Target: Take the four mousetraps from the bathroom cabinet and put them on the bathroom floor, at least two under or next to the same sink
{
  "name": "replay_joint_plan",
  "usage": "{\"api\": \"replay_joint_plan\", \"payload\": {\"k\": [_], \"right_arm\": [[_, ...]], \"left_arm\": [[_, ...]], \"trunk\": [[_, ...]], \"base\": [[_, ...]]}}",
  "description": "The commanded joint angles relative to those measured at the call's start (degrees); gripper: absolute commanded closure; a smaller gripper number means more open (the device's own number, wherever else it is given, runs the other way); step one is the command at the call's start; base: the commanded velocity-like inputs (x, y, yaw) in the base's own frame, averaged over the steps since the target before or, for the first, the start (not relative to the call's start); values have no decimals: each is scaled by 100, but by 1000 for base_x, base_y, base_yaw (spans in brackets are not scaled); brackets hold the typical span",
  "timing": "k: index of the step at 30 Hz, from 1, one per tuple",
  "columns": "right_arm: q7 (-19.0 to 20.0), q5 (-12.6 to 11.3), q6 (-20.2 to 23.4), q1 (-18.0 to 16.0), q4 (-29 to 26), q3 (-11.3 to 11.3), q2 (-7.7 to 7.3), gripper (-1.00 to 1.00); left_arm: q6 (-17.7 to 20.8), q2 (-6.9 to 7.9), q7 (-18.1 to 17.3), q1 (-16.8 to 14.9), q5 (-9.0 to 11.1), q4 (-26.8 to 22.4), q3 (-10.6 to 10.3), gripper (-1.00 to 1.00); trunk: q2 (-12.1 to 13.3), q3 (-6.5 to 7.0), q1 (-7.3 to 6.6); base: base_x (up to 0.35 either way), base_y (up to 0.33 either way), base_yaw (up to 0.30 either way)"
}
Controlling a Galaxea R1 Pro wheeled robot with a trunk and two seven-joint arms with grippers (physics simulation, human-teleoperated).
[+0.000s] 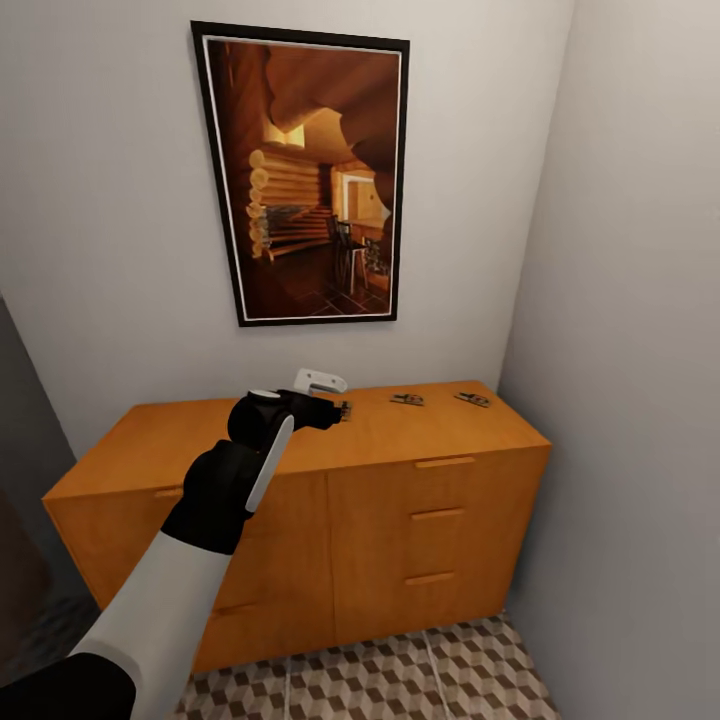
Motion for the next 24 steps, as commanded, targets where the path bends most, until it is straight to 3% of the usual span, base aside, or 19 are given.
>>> {"api": "replay_joint_plan", "payload": {"k": [1, 24], "right_arm": [[23, 36, -15, -4, 5, -49, 0, 100], [32, 36, 176, -4, 3, -49, 9, 100]], "left_arm": [[26, -2, 18, -2, 15, -5, -3, -100], [26, 5, 18, 10, 16, 42, 11, -100]], "trunk": [[-4, -6, 0], [-4, -38, 0]], "base": [[0, -237, 0], [7, -32, 0]]}}
